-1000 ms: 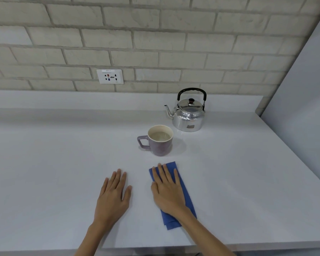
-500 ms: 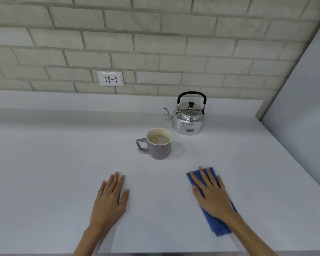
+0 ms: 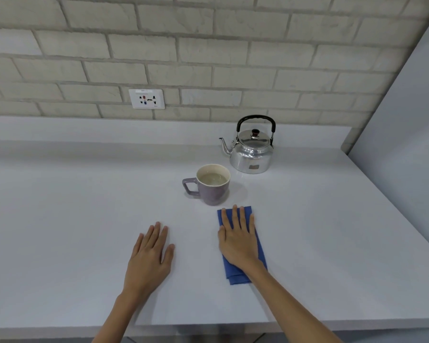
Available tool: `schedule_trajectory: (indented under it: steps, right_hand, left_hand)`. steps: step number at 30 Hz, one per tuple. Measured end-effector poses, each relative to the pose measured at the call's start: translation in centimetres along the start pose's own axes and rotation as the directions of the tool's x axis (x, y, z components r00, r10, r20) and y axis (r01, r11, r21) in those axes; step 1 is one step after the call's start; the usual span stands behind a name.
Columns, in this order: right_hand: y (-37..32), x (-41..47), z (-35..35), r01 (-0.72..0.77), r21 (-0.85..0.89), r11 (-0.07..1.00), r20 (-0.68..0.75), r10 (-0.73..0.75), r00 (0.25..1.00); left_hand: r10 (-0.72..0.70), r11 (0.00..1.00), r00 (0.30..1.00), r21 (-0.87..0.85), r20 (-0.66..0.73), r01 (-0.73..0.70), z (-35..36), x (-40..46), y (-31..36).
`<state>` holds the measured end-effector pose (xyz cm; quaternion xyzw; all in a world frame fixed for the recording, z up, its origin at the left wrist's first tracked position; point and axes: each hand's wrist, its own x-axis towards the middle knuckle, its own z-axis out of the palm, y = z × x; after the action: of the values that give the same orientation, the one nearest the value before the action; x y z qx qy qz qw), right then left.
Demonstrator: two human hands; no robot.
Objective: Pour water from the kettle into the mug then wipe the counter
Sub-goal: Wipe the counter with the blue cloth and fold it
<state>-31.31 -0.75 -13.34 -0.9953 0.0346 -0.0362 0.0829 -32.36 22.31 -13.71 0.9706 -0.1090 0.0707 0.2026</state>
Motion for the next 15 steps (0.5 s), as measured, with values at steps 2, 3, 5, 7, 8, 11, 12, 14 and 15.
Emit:
schedule_trajectory:
  steps: [2,3,5,7,8,11,12,14,15]
  right_hand:
    - [-1.3,-1.2,0.3,0.049,-0.007,0.999,-0.002,-0.049,0.999]
    - [-1.7,-1.9,0.4,0.072,-0.001,0.997,-0.001,-0.072,0.997]
    - [-1.9,-3.5,0.4,0.12,0.023,0.993,0.009,-0.12,0.993]
    - [-1.2,-5.3,0.2,0.173,0.041,0.984,0.018,-0.174,0.985]
    - [-0.6,-6.1,0.1,0.195,0.043,0.98,0.023,-0.196,0.98]
    - [2.2,-7.6,-0.3,0.219,0.029,0.975,0.056,-0.22,0.974]
    - [3.2,-7.6,-0.5,0.212,0.022,0.977,0.063,-0.213,0.975]
    - [5.0,-6.9,-0.9,0.173,0.016,0.985,0.056,-0.174,0.983]
    - [5.6,-6.2,-1.1,0.145,0.018,0.989,0.048,-0.146,0.988]
  left_hand:
    - [-0.001,1.0,1.0,0.003,0.003,0.001,0.0,0.0,0.0]
    - [0.0,1.0,1.0,0.005,0.009,0.0,0.0,0.0,0.0]
    - [0.0,1.0,1.0,0.008,0.02,0.0,0.0,0.1,-0.1]
    - [0.001,1.0,1.0,0.005,0.026,-0.001,0.0,0.1,-0.2]
    - [0.003,1.0,1.0,0.002,0.026,-0.003,0.0,0.0,-0.2]
    - [0.004,1.0,1.0,-0.008,0.013,-0.004,0.0,-0.1,-0.1]
    - [0.004,1.0,1.0,-0.007,0.009,-0.004,-0.1,0.0,-0.1]
    - [0.006,1.0,1.0,-0.003,0.009,-0.006,-0.1,0.0,0.0]
    - [0.007,1.0,1.0,-0.004,0.011,-0.007,-0.1,0.0,-0.1]
